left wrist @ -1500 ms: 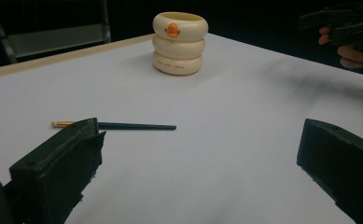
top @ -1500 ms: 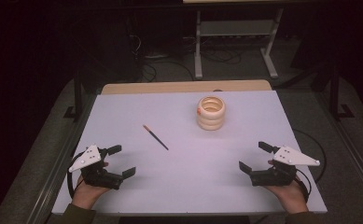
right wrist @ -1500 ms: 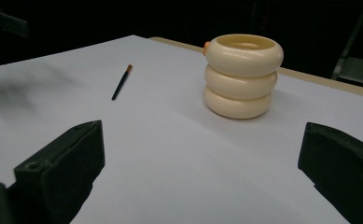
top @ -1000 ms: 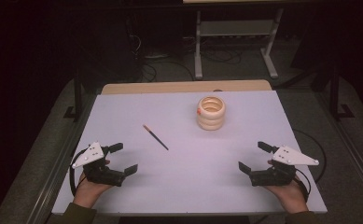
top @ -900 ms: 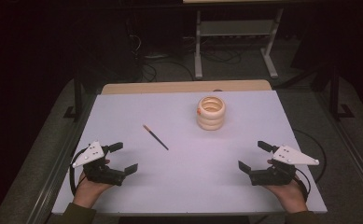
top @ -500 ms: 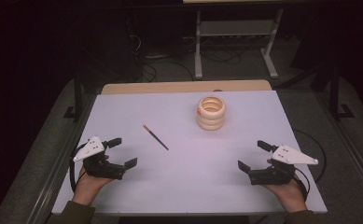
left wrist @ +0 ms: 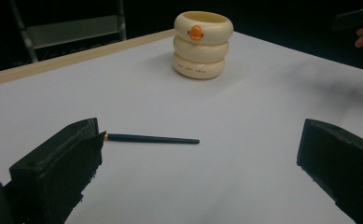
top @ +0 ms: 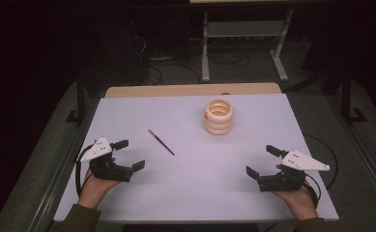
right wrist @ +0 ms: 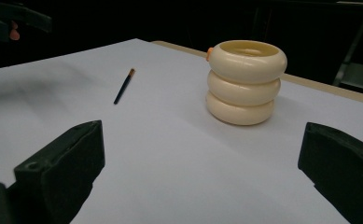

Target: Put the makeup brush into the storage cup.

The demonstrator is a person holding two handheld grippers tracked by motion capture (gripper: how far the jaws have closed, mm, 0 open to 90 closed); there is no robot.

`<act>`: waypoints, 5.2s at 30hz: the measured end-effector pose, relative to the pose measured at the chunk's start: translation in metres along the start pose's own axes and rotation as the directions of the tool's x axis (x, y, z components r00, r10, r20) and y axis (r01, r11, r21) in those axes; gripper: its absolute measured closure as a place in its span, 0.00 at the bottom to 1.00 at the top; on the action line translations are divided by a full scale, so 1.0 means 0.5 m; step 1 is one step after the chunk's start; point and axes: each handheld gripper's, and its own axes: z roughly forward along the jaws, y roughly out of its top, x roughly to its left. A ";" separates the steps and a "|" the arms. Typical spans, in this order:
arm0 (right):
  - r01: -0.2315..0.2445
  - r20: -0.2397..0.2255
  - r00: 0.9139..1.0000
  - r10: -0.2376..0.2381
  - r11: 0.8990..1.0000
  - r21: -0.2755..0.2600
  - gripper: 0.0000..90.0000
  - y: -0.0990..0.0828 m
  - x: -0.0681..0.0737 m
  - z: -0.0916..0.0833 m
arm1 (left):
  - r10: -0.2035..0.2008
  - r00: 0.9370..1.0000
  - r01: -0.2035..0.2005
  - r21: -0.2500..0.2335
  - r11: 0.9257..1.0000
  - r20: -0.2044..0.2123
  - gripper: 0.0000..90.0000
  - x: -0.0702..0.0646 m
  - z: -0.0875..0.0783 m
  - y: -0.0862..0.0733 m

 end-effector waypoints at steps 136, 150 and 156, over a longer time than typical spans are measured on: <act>0.002 -0.003 1.000 -0.002 1.000 -0.015 0.00 0.000 0.000 -0.002 | -0.105 0.970 0.169 0.301 0.939 -0.217 0.05 0.141 0.210 0.113; 0.001 0.003 1.000 -0.001 1.000 -0.011 0.00 0.000 0.000 -0.003 | -0.165 0.956 0.246 0.356 0.901 -0.243 0.16 0.152 0.224 0.108; 0.000 0.005 1.000 0.000 1.000 -0.010 0.00 0.000 0.000 -0.003 | -0.179 0.952 0.269 0.400 0.876 -0.248 0.22 0.156 0.231 0.105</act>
